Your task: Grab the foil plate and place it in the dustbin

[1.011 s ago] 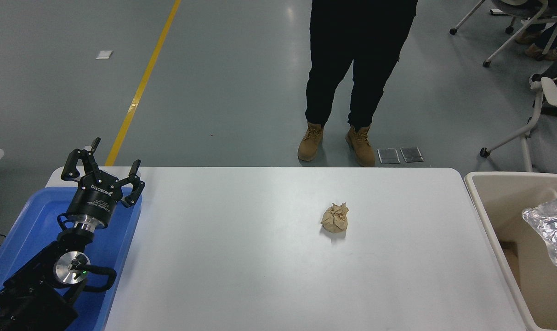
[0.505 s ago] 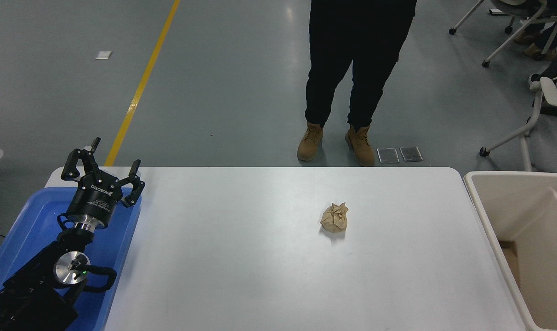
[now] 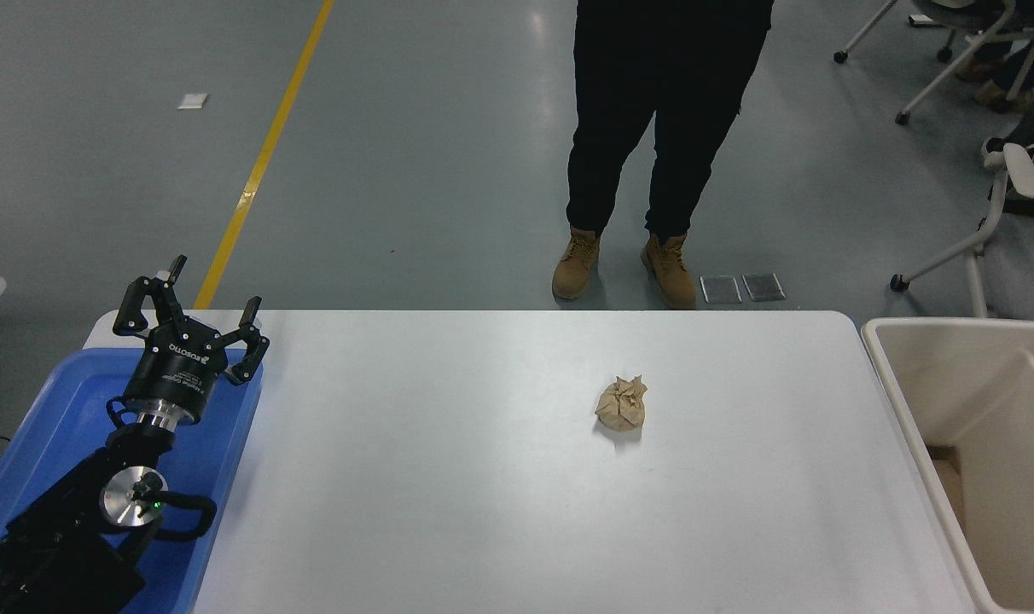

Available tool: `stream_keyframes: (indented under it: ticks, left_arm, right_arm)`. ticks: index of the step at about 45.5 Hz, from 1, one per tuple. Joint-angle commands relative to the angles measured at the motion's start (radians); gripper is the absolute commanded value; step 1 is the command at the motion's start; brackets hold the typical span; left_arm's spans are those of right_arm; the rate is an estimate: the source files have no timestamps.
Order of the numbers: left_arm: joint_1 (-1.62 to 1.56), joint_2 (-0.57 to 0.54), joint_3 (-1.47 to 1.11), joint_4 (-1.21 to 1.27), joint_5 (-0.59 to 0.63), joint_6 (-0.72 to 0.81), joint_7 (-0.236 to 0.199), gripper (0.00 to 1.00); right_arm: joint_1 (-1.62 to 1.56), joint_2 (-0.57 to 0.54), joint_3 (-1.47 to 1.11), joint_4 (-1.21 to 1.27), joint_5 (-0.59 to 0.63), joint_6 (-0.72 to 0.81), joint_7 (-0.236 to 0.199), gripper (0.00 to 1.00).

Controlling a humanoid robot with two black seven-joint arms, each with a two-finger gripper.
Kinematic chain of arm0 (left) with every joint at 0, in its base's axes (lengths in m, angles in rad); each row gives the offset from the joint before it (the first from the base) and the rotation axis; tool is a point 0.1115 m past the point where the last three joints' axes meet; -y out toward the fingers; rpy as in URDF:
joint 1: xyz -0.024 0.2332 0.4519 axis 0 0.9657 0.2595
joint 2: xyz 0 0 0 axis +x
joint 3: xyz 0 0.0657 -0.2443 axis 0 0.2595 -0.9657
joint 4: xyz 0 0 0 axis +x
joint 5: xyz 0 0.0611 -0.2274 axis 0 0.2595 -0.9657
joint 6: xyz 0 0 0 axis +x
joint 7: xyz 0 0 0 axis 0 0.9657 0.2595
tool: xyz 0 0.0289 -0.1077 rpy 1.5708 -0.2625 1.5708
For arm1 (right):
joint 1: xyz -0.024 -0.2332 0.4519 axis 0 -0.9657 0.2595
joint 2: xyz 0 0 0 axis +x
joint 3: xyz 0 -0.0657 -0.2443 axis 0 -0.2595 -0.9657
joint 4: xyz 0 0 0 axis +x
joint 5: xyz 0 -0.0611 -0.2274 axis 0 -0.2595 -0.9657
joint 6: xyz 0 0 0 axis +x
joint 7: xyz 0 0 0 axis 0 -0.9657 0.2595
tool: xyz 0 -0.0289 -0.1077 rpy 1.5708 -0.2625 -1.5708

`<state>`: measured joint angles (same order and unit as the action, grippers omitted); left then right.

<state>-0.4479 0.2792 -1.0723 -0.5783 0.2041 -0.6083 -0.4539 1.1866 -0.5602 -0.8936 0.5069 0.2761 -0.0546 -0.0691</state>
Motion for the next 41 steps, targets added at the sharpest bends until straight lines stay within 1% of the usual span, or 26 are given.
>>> stream_keyframes:
  ticks: [1, 11, 23, 31, 34, 41]
  left_arm:
    - [0.0, 0.0, 0.0, 0.0, 0.0, -0.001, 0.001, 0.98]
    - [0.0, 0.0, 0.0, 0.0, 0.0, 0.001, 0.001, 0.98]
    - [0.0, 0.0, 0.0, 0.0, 0.0, -0.001, 0.001, 0.98]
    - [0.0, 0.0, 0.0, 0.0, 0.0, 0.001, 0.001, 0.98]
    - [0.0, 0.0, 0.0, 0.0, 0.0, 0.001, 0.001, 0.98]
    - [0.0, 0.0, 0.0, 0.0, 0.0, 0.001, 0.001, 0.98]
  right_arm:
    - [0.186, 0.046, -0.039, 0.168, -0.139, 0.001, 0.0, 1.0]
    - [0.303, 0.049, -0.041, 0.329, -0.218, 0.001, 0.0, 1.0]
    - [0.432, 0.042, -0.088, 0.501, -0.255, 0.002, 0.0, 1.0]
    - [0.573, -0.018, -0.126, 0.706, -0.284, 0.024, -0.006, 1.0]
    - [0.666, -0.043, -0.159, 0.821, -0.288, 0.033, -0.008, 1.0]
    - [0.843, -0.07, -0.245, 1.002, -0.29, 0.11, -0.008, 1.0]
